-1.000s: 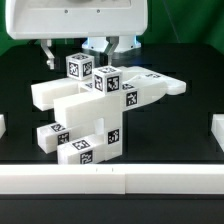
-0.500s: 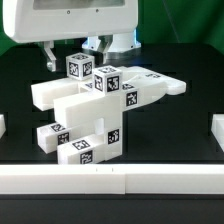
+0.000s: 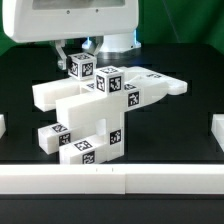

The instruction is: Assemble chair

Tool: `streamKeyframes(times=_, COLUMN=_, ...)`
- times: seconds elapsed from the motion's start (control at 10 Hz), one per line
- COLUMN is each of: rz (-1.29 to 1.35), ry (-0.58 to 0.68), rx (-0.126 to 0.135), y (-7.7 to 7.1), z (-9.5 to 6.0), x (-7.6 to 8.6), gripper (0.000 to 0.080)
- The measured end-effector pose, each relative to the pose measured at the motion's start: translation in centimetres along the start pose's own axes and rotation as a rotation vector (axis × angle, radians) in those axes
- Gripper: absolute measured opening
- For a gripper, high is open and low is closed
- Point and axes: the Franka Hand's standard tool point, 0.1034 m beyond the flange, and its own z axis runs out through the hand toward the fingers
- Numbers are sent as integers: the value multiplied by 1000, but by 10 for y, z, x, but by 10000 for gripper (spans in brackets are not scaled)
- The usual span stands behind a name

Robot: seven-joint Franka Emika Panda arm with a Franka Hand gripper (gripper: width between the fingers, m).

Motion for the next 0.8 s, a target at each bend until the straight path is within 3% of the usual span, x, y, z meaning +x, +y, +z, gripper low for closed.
streamKeyframes(times=0.8, rz=707, ry=-3, rx=16, y=-2, z=1, x=-1, gripper=288)
